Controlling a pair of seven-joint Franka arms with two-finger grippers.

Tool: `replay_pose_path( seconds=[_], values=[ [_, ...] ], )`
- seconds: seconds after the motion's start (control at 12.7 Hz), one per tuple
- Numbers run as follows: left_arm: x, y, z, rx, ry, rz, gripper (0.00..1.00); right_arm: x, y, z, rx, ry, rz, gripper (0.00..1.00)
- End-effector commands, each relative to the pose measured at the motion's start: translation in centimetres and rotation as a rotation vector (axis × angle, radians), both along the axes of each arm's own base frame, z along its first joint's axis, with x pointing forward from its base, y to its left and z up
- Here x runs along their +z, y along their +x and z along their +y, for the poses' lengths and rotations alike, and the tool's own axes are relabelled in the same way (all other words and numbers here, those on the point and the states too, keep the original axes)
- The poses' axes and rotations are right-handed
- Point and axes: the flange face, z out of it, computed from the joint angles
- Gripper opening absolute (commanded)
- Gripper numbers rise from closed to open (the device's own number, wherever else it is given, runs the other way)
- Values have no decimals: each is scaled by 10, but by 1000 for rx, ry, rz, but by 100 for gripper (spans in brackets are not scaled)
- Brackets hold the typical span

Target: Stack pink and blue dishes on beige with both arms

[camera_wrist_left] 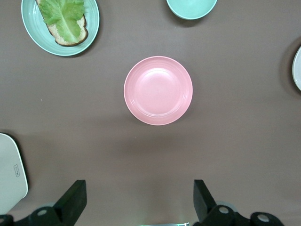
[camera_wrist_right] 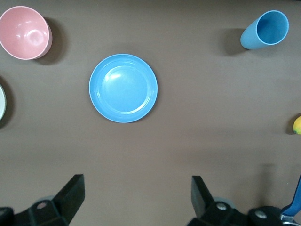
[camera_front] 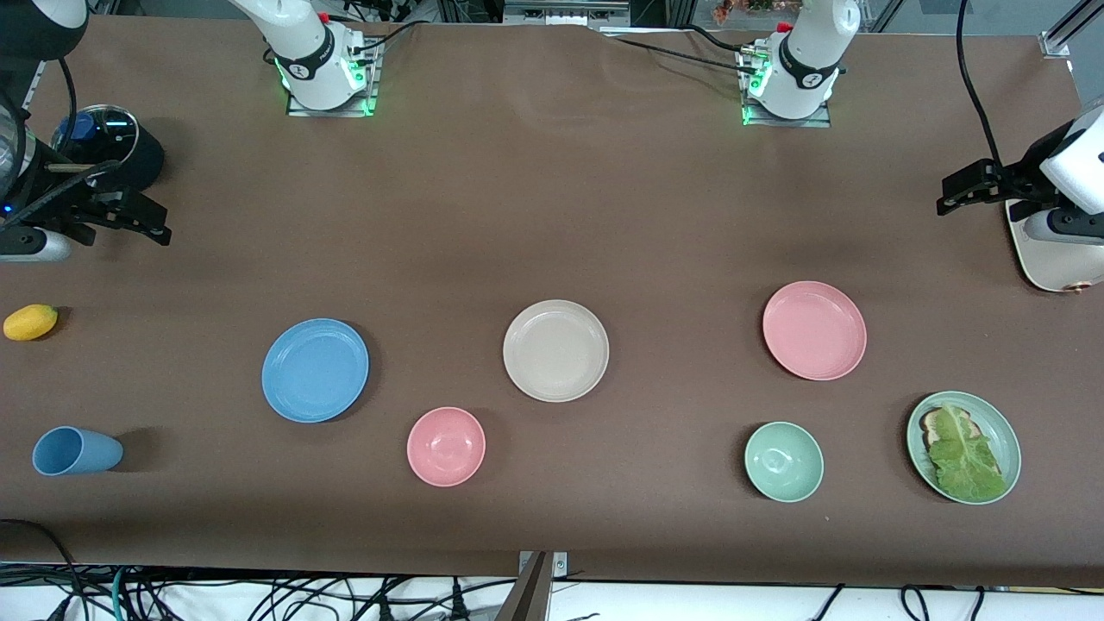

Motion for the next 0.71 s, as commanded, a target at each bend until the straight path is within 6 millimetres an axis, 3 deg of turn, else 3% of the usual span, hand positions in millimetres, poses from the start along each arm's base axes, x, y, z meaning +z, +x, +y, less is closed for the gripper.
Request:
replay_pose_path(
  seconds=[0.0,0.63],
  values=[
    [4,5,-2,-19,-26,3,100,6,1,0,-10,16,-4,100],
    [0,7,-12,-39,-25,11,100,6,2,0,-10,16,-6,100]
  ],
)
